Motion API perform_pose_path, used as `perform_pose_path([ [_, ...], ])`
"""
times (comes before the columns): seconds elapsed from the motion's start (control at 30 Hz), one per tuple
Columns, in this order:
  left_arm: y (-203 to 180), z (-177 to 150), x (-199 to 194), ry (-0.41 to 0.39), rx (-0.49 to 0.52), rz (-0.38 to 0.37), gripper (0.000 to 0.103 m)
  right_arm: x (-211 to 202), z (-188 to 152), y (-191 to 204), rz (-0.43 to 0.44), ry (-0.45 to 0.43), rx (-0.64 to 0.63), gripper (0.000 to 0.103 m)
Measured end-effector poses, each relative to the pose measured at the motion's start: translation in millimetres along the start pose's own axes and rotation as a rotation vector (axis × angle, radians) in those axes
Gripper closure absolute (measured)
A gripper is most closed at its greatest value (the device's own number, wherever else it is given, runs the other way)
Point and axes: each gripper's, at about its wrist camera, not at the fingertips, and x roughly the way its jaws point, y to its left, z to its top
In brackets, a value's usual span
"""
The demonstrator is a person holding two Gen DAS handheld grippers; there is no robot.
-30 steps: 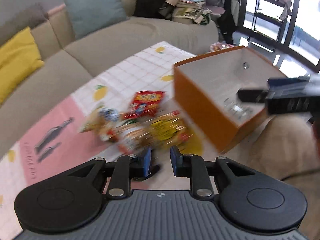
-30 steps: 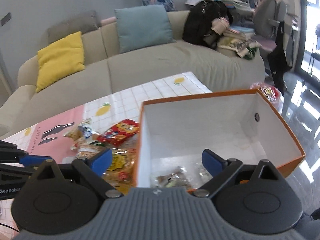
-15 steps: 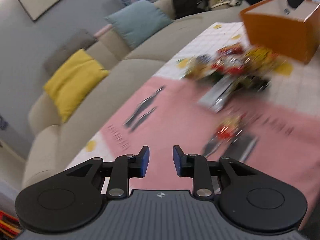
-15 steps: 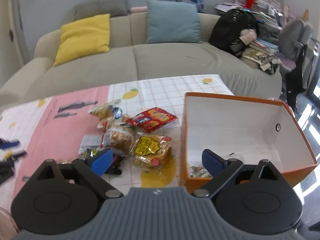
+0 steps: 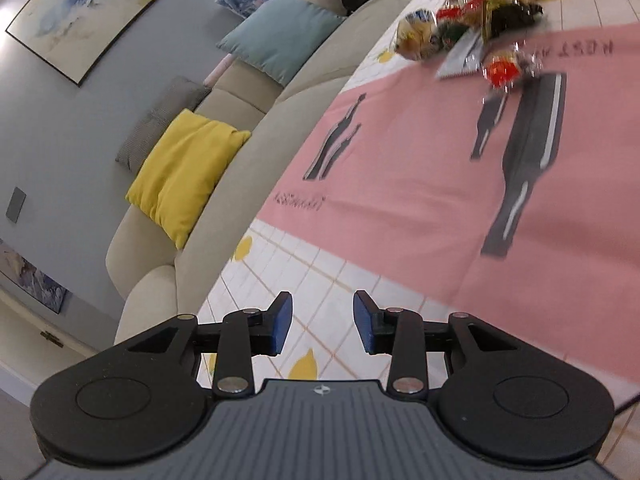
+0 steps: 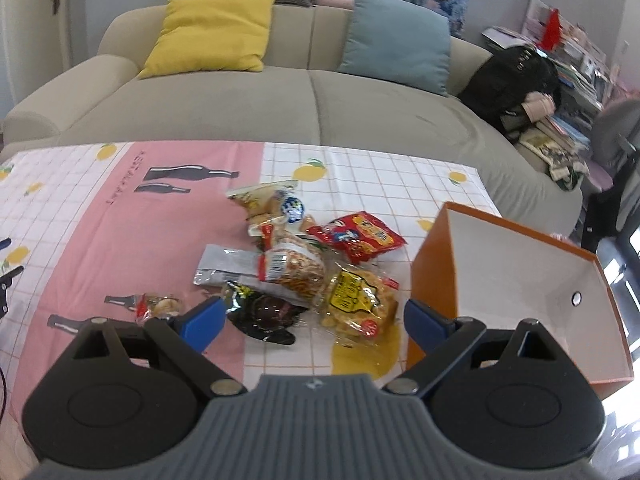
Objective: Organize snacks
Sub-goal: 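Withdraw both tools from the box back over the snack pile, then grasp the red-wrapped round cake with the left tool while the right tool grasps the dark chocolate pack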
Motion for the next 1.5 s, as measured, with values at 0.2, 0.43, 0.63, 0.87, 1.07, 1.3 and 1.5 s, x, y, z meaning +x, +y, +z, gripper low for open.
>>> perform_pose_path([
  [0.2,11,-19,3,0.015,-0.017,0.013,0.058,-1,2,10,-0.006,-0.003,-0.036,0.009],
  [0.43,41,5,-13,-0.054,-0.040,0.061,0.040,1,0,14,-0.005,-0.002,-0.046,0.009],
  [0.63,49,50,-21,-0.107,-0.148,-0.102,0.022,14,-4,15,0.006,0.026,-0.059,0.009],
  [0.87,39,94,-13,-0.121,-0.096,-0.402,0.016,34,-10,10,0.046,0.078,-0.040,0.016],
  [1.07,21,127,4,-0.093,-0.145,-0.591,0.016,55,-18,9,0.093,0.100,-0.041,0.026],
  [1.3,-4,160,37,0.003,-0.145,-0.728,0.016,83,-26,16,0.161,0.085,-0.125,0.034],
  [1.5,-23,170,62,0.096,-0.116,-0.776,0.016,105,-31,30,0.209,0.058,-0.225,0.035],
])
